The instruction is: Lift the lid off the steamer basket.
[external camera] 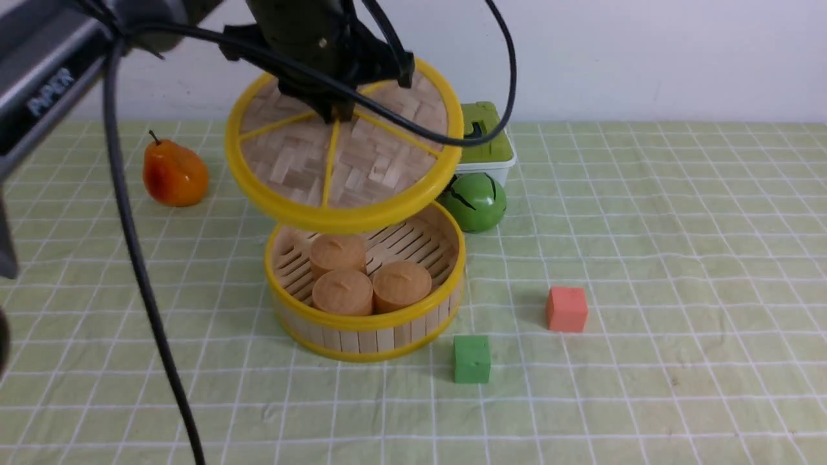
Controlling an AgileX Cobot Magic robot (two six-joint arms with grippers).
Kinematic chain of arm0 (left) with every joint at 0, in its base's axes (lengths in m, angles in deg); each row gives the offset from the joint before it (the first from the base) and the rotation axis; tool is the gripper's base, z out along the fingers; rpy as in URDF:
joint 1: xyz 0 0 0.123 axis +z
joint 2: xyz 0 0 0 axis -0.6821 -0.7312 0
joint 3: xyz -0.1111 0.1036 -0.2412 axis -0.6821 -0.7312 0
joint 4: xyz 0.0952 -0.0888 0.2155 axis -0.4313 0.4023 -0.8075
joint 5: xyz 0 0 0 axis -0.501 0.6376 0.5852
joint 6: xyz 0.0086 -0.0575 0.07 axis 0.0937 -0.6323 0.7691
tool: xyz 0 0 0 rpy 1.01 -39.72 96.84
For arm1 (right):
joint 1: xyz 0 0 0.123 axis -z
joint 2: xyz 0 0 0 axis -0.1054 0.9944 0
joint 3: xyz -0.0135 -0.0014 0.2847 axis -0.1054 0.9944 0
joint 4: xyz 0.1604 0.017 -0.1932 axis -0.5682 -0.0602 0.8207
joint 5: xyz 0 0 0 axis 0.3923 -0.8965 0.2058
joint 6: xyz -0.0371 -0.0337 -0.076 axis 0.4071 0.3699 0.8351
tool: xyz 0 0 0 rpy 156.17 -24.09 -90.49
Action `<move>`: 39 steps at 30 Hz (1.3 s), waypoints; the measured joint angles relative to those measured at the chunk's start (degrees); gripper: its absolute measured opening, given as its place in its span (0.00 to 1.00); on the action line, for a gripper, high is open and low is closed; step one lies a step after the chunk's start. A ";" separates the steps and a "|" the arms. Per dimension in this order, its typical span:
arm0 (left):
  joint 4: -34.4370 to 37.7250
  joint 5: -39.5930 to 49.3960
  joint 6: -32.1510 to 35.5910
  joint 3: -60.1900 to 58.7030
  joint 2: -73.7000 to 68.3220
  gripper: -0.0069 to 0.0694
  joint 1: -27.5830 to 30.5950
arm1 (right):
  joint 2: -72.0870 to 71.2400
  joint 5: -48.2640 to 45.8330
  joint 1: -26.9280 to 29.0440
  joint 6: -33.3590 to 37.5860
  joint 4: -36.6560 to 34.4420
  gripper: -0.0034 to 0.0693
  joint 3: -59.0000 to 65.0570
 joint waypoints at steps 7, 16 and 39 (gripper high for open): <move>-10.31 3.02 0.06 -0.50 1.04 0.22 2.25 | 0.00 0.00 0.00 0.00 0.00 0.38 0.00; -3.91 2.27 -1.67 -16.10 6.55 0.22 20.31 | 0.00 0.00 0.00 0.00 0.00 0.38 0.00; 2.83 -22.24 -8.72 -36.01 13.37 0.50 25.83 | 0.00 0.00 0.00 0.00 0.00 0.38 0.00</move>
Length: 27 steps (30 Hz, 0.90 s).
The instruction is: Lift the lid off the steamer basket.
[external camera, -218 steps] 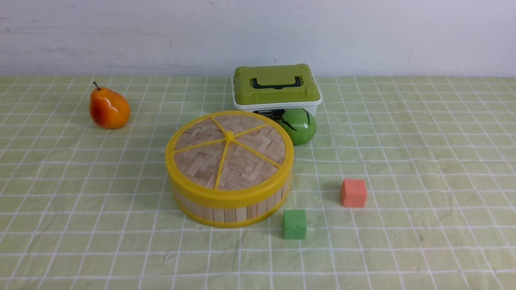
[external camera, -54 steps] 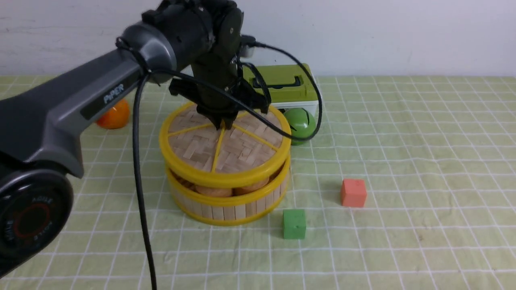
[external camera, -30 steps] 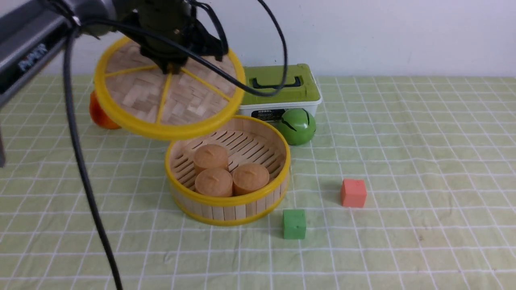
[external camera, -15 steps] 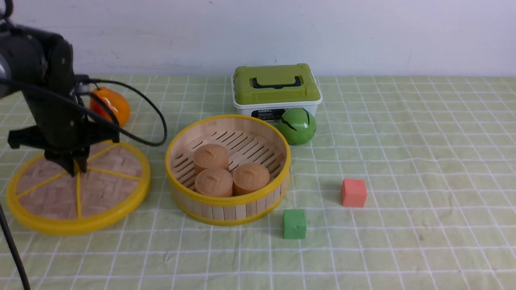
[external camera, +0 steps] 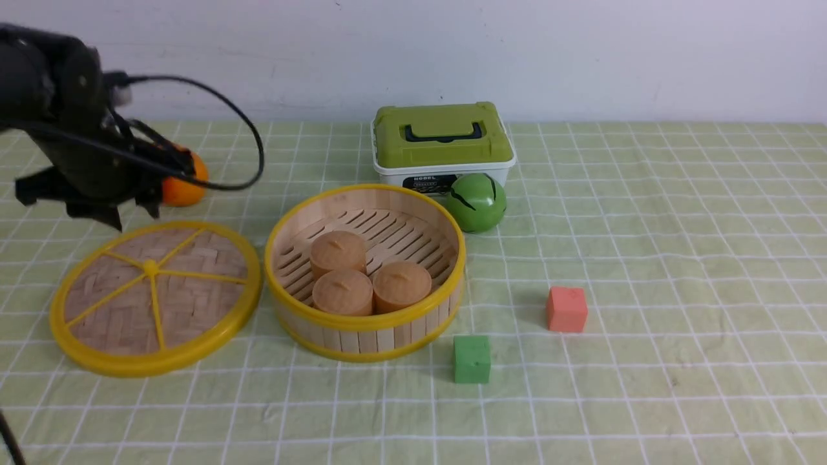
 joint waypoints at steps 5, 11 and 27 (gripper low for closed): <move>2.31 -7.41 0.00 -8.93 17.66 0.31 0.00 | 0.00 0.00 0.00 0.00 0.00 0.38 0.00; 3.07 -19.60 0.00 -29.27 42.64 0.10 0.00 | 0.00 0.00 0.00 0.00 0.00 0.38 0.00; 4.42 -24.42 12.67 -70.17 99.78 0.07 0.00 | 0.00 0.00 0.00 0.00 0.00 0.38 0.00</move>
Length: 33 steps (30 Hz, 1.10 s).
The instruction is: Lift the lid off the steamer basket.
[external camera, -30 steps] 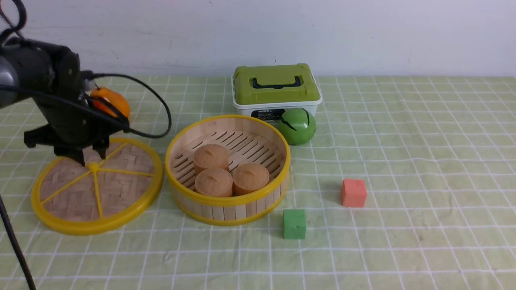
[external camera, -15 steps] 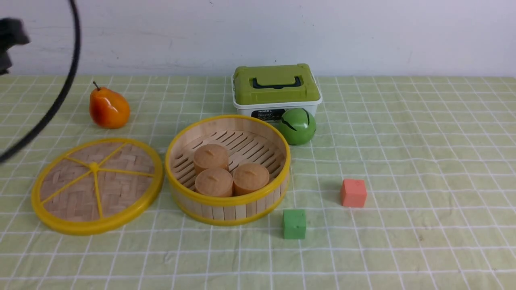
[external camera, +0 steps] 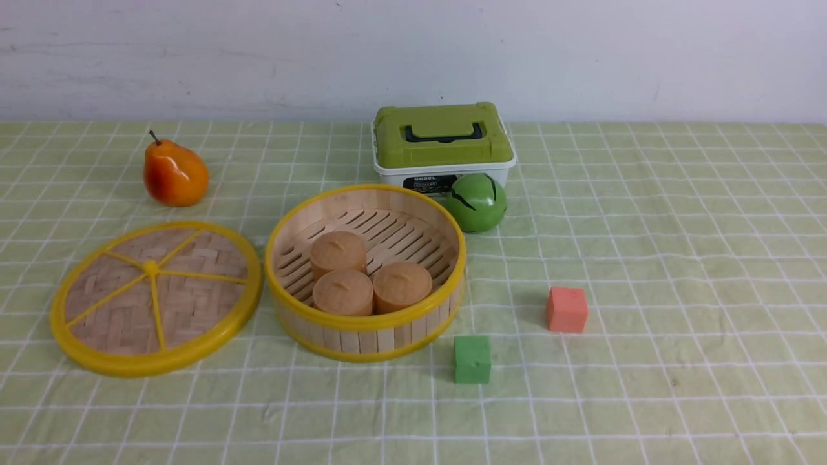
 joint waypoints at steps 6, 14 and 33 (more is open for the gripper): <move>1.99 5.15 0.19 -4.35 0.21 0.07 0.00 | 0.08 0.00 0.00 0.00 0.00 0.38 0.00; 2.36 10.93 0.19 -5.28 -6.71 0.07 0.00 | 0.08 0.00 0.00 0.00 0.00 0.38 0.00; 3.24 0.94 3.66 -19.38 2.64 0.07 -4.96 | 0.08 0.00 0.00 0.05 0.00 0.38 0.00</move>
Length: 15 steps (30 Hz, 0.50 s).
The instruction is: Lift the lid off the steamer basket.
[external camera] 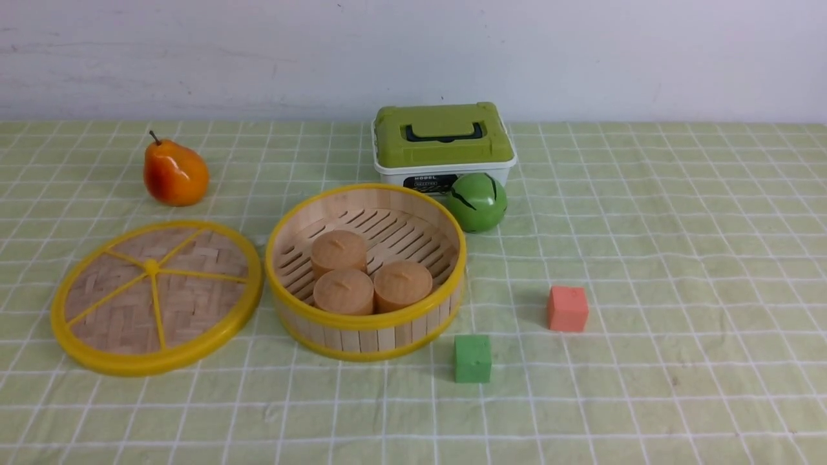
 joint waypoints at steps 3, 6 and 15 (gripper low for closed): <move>0.45 0.24 0.93 -0.07 0.00 0.07 0.00 | 0.00 0.00 0.00 0.00 0.00 0.38 0.00; 0.65 0.31 1.11 -0.07 0.00 0.07 0.00 | 0.00 0.00 0.00 0.00 0.00 0.38 0.00; 2.31 0.37 1.14 -0.07 0.00 0.07 0.00 | 0.00 0.00 0.00 0.00 0.00 0.38 0.00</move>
